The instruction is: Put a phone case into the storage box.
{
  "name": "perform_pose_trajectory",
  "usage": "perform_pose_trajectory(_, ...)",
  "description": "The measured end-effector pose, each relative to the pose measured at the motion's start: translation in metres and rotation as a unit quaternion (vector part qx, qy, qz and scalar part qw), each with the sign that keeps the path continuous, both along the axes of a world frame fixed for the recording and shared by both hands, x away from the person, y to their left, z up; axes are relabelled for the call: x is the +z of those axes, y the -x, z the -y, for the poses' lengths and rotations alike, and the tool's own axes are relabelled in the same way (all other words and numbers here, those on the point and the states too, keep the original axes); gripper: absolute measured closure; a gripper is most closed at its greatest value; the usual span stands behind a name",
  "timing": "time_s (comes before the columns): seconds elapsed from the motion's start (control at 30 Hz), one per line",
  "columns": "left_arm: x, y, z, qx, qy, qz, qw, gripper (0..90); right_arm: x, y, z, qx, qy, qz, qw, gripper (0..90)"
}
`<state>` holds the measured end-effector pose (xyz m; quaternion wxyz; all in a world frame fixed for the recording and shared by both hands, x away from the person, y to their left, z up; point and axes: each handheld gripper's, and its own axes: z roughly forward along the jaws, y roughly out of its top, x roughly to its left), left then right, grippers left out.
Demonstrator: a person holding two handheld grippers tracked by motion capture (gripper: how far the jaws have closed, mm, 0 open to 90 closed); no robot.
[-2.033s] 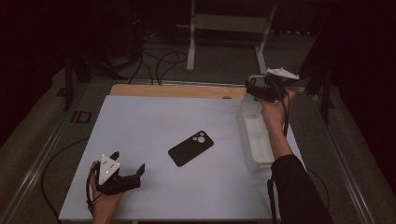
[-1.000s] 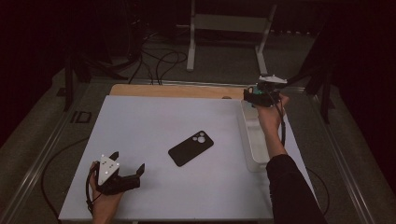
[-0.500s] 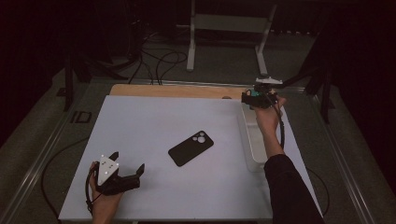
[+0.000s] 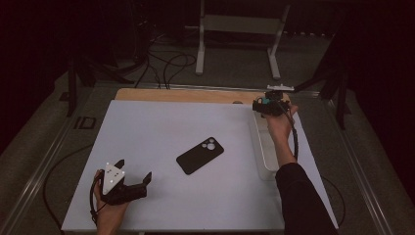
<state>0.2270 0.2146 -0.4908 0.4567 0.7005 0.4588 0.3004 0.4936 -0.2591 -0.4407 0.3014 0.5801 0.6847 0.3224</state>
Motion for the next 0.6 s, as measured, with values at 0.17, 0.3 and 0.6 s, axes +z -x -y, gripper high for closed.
perform_pose_trajectory(0.17, -0.0001, 0.0000, -0.0004, 0.001, 0.000, 0.000, 1.0000, 0.9, -0.0037, -0.0015, 0.0009, -0.003, -0.001, -0.009, 1.0000, 16.1)
perform_pose_trajectory(0.3, 0.0000, 0.0001, -0.0005, 0.000, 0.001, 0.000, 1.0000, 0.9, -0.0040, -0.0017, 0.0012, -0.003, -0.003, -0.008, 1.0000, 16.1)
perform_pose_trajectory(0.6, -0.0003, -0.0002, 0.0001, 0.000, 0.000, -0.002, 1.0000, 0.9, -0.0028, -0.0020, 0.0025, -0.001, -0.007, -0.002, 1.0000, 12.9)
